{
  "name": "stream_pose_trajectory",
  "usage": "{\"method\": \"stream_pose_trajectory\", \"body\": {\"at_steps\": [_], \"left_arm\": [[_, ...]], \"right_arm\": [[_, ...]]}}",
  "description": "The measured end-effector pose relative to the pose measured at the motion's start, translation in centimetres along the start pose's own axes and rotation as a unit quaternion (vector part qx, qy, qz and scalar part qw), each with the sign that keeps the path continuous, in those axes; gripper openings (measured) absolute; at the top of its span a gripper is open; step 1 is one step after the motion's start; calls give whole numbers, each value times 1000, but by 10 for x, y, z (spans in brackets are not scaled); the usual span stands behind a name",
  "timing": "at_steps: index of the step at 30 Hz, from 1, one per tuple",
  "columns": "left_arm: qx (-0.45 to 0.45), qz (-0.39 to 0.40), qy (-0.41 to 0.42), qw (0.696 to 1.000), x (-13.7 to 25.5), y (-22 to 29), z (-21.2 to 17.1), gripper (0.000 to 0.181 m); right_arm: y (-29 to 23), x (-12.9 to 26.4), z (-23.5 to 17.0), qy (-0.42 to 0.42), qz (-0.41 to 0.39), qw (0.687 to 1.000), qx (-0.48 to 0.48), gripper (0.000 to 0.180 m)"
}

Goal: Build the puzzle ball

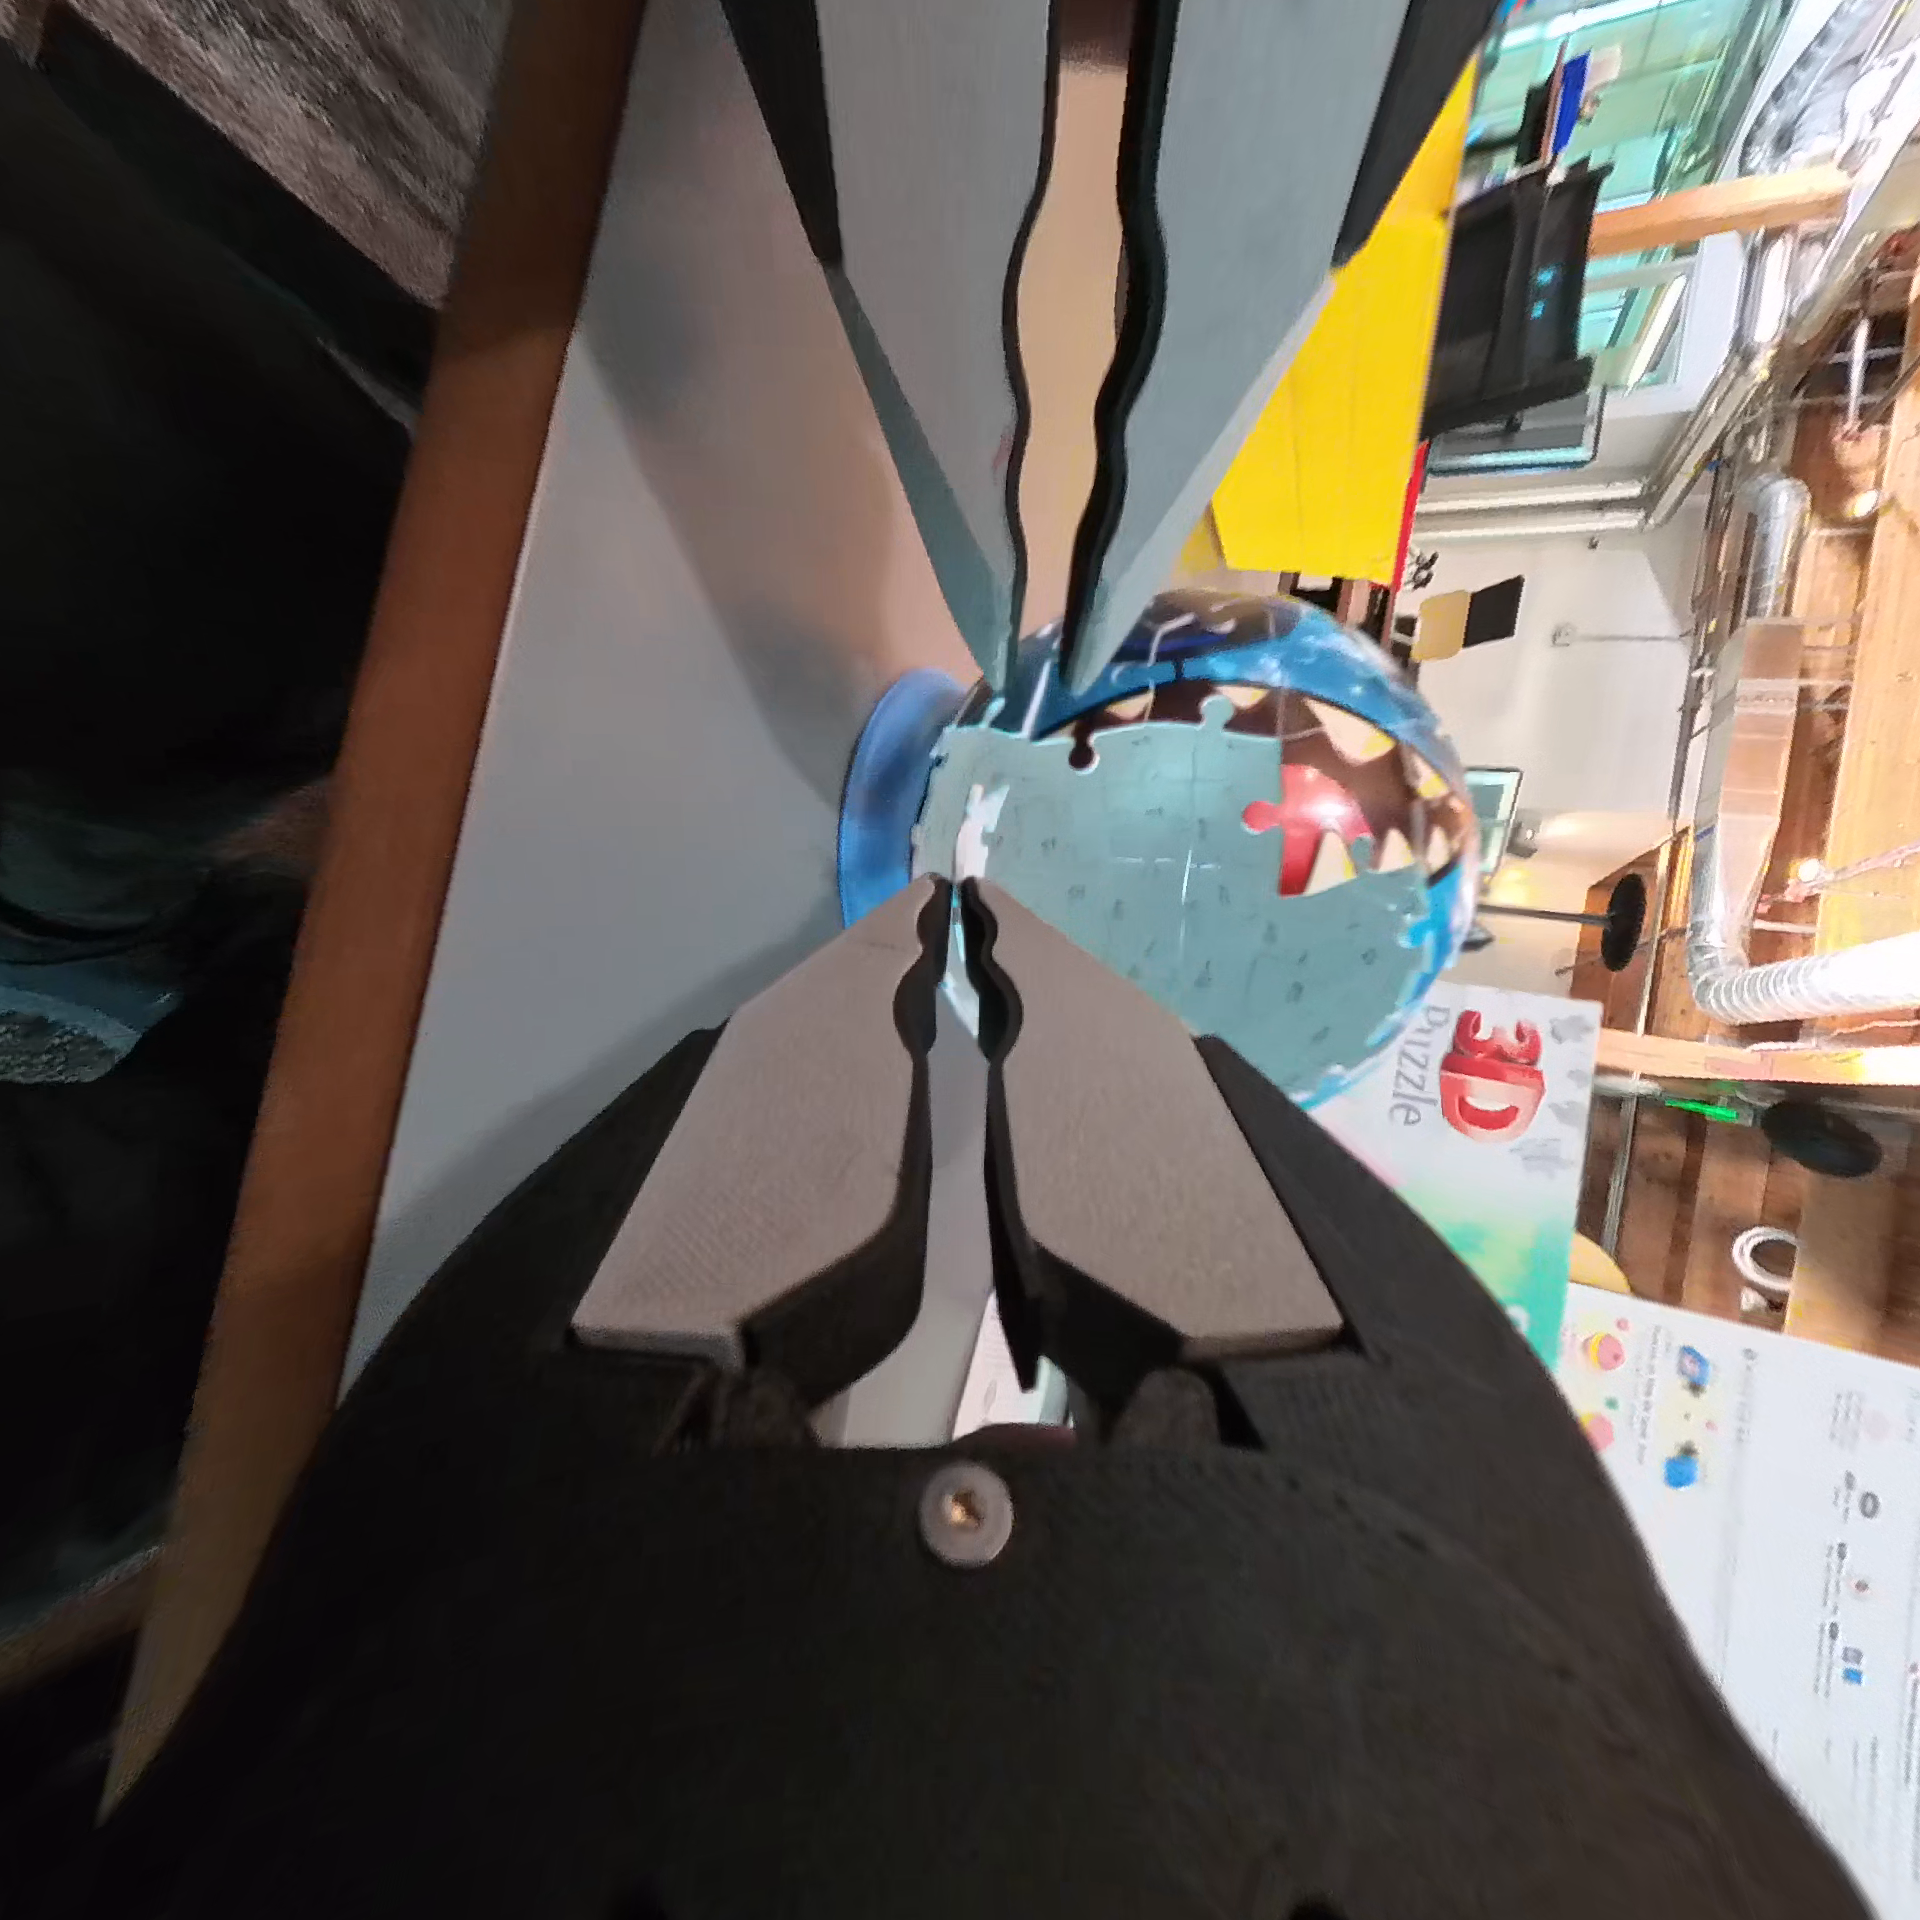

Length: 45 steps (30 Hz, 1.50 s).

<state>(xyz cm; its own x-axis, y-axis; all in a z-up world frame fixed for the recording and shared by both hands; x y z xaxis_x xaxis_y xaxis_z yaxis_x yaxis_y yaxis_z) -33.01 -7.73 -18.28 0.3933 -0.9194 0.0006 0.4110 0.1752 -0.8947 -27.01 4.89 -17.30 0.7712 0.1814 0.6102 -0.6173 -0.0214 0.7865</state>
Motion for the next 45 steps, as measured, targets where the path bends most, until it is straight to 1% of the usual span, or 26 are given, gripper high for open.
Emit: {"method": "stream_pose_trajectory", "body": {"at_steps": [6,10,13,15,16,18,20,22,27,32,33,39,45], "left_arm": [[-3,-29,-11,1000,1,11,3,5],[-10,-27,-44,999,-10,16,6,5],[-17,-41,-70,997,-14,21,4,12],[4,-64,-78,995,-14,23,3,21],[18,-70,-82,994,-15,22,2,20],[53,-80,-79,992,-15,18,3,29],[88,-101,-82,988,-16,15,5,32],[103,-113,-91,984,-18,14,6,32],[114,-114,-101,982,-22,12,8,37],[142,-120,-91,978,-22,7,11,42],[144,-120,-91,978,-22,7,11,45],[138,-120,-99,978,-23,11,8,47],[125,-128,-103,978,-22,16,14,49]], "right_arm": [[3,-14,-2,-34,15,999,-16,0],[6,-20,-2,-46,28,998,-20,0],[8,-21,-1,-42,48,998,-23,0],[9,-22,-2,-39,61,997,-26,0],[10,-23,-3,-39,65,997,-26,0],[12,-24,-3,-38,79,996,-27,0],[14,-25,-2,-31,95,995,-31,0],[17,-25,-3,-28,106,993,-35,0],[25,-28,-8,-30,129,990,-41,0],[30,-31,-9,-26,149,987,-47,0],[31,-32,-9,-27,154,987,-49,0],[32,-35,-8,-27,165,984,-55,0],[33,-33,-6,-23,171,982,-71,0]]}}
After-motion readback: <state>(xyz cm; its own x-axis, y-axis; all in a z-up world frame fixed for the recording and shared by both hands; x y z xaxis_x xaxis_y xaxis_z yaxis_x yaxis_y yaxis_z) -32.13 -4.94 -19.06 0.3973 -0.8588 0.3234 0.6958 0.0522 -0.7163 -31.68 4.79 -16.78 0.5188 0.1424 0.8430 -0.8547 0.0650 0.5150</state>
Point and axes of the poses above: each gripper's, where its closed fingertips meet, x back along the fingers, z out of its top, y = z × x across the jaws, the point moved 9 cm from there along x, back along the fingers, and after that the axes turned 12 degrees about z, right-handed, at the moved point
